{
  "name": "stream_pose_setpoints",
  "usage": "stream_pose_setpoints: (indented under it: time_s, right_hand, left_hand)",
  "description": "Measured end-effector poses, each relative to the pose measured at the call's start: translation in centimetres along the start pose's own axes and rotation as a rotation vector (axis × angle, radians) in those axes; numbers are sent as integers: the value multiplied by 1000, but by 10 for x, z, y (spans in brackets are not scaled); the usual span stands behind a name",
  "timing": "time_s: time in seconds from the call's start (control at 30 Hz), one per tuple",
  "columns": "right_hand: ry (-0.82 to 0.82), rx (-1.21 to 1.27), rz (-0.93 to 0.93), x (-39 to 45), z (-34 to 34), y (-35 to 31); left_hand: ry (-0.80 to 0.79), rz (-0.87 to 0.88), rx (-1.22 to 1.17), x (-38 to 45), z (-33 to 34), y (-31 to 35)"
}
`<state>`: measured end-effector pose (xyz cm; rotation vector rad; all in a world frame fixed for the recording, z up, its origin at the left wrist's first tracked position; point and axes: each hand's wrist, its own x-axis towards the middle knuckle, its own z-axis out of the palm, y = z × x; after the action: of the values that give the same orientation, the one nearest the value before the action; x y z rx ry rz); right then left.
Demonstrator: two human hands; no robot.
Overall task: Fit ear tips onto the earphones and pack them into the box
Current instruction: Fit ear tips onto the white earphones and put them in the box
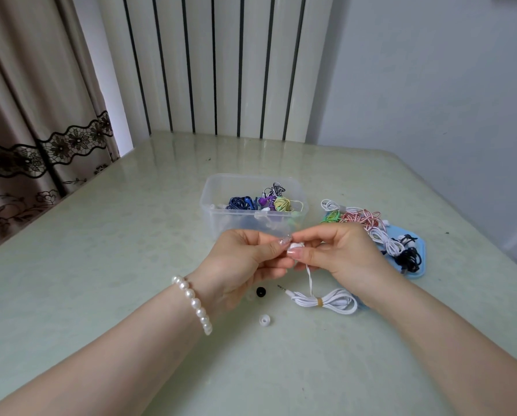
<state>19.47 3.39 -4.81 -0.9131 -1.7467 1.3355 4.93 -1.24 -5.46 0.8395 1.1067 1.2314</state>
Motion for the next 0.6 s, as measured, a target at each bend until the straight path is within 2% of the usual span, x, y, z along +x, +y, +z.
stream_pose_setpoints:
  time_s: [0.07,0.13,0.23,0.3,0.43,0.6]
  right_hand:
    - [24,-17,-37,1,2,1]
    - [75,-28,-60,2,0,1]
    - [140,-64,-55,4,-7,-1]
    - [171,-30,-17,5,-11,0]
    - [178,33,97,7,-18,2]
    - [145,55,205,7,-18,2]
  left_hand:
    - [-35,19,45,-1,-1,4]
    - [9,92,123,0,-7,11]
    - [241,273,448,9,-27,21]
    - [313,321,659,13,-41,24]
    - [241,280,883,18,-49,16]
    - [162,345,1173,17,-32,-3]
